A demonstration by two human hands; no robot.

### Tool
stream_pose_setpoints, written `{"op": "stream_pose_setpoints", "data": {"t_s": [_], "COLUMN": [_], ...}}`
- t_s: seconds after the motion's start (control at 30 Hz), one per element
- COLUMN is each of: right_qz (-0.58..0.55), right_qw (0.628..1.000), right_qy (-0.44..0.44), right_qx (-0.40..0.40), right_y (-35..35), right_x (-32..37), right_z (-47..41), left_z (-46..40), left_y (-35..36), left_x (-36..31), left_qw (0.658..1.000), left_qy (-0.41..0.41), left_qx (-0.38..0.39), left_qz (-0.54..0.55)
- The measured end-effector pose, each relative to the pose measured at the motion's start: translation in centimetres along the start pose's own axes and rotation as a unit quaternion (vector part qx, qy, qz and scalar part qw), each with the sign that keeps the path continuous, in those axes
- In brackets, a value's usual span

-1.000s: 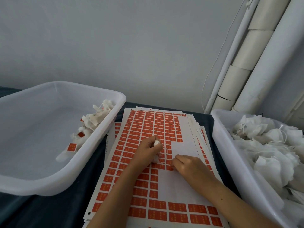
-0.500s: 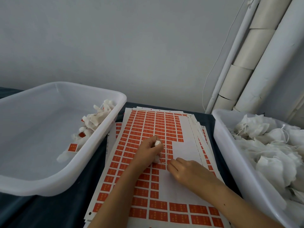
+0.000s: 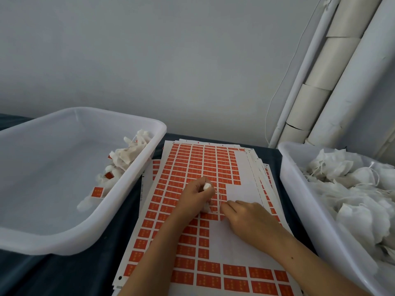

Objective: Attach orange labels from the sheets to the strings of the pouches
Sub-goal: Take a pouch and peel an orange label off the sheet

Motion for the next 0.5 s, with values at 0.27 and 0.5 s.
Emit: {"op": "stream_pose_setpoints", "data": {"t_s": [0.27, 0.5], "right_qz": [-0.098, -0.317], "right_qw": [0.99, 0.927], "right_qy": [0.074, 0.186], "right_qx": [-0.069, -0.079], "right_y": [-0.9, 0.2], "right_x": [-1.5, -4.2], "right_z": [-0.4, -0.6], "left_z": [-0.2, 0.1], "left_y": [-0.1, -1.3], "left_x": [0.5, 0.7], "left_qw": [1.0, 0.997], "left_qy": [-0.008, -0.024], "left_qx": [-0.008, -0.075], "left_qz": [-0.002, 0.023]}}
Point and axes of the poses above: each hand's wrist, its own z-axis away from the middle knuckle, its own y-axis out of the palm, x = y × z, the point moved 9 cm from there along -z, towards the middle knuckle, and after that the axes turned 10 degrees about x, right-handed, at the moved point
